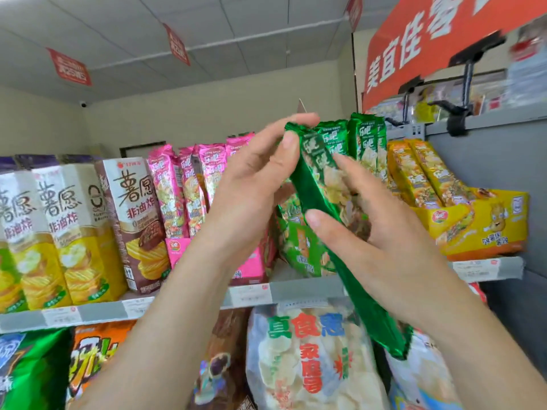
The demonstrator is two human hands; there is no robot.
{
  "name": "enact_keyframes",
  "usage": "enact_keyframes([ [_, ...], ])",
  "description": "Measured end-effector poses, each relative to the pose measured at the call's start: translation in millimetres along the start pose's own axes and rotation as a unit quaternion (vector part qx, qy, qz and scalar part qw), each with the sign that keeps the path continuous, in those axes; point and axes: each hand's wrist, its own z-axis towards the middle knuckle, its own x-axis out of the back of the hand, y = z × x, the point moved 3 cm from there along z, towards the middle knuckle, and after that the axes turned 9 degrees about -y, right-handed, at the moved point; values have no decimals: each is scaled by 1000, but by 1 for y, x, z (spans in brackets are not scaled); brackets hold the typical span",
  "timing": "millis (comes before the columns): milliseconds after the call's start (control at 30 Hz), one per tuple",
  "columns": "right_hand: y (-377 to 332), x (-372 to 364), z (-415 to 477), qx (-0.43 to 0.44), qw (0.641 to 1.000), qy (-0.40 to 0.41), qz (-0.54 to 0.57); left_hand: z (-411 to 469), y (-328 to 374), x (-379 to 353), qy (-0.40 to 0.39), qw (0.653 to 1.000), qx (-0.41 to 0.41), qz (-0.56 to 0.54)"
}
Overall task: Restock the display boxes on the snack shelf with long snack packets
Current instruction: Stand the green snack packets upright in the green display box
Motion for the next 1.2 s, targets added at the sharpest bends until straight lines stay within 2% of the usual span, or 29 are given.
enact_keyframes([
  [67,-11,10,32,30,999,5,43,17,7,11,-23,997,-30,75],
  [133,-20,23,57,65,994,12,83,34,17,31,14,980,-67,187],
  [167,-25,30,67,94,991,24,88,43,20,44,44,959,-77,269],
  [200,-31,36,77,128,987,41,84,53,22,56,65,918,-79,384],
  [233,-36,42,86,160,982,63,76,62,20,65,64,848,-65,522],
  [267,-41,46,94,187,976,88,62,70,15,70,34,763,-37,644],
  [300,-45,48,102,205,971,115,43,77,6,72,-11,685,-12,729],
  [333,-48,49,109,213,967,140,21,81,-3,72,-48,627,8,778],
  [367,-50,50,115,215,964,159,-2,83,-11,70,-69,588,22,805],
  [433,-49,47,123,211,960,177,-56,83,-23,69,-92,537,35,838],
  [500,-45,41,127,187,962,170,-103,83,-29,71,-101,516,44,850],
  [567,-39,31,129,152,967,142,-144,84,-31,73,-101,518,57,847],
  [667,-28,19,130,108,969,92,-204,88,-33,73,-112,543,77,828],
  [800,-25,22,132,89,958,97,-253,92,-29,81,-120,652,121,738],
  [900,-20,21,138,58,952,53,-295,94,-26,87,-134,723,160,659],
  [1067,3,12,134,-3,948,18,-318,95,-24,86,-123,772,161,602],
  [1200,7,10,130,-22,930,-18,-366,89,-22,86,-41,865,111,488],
])
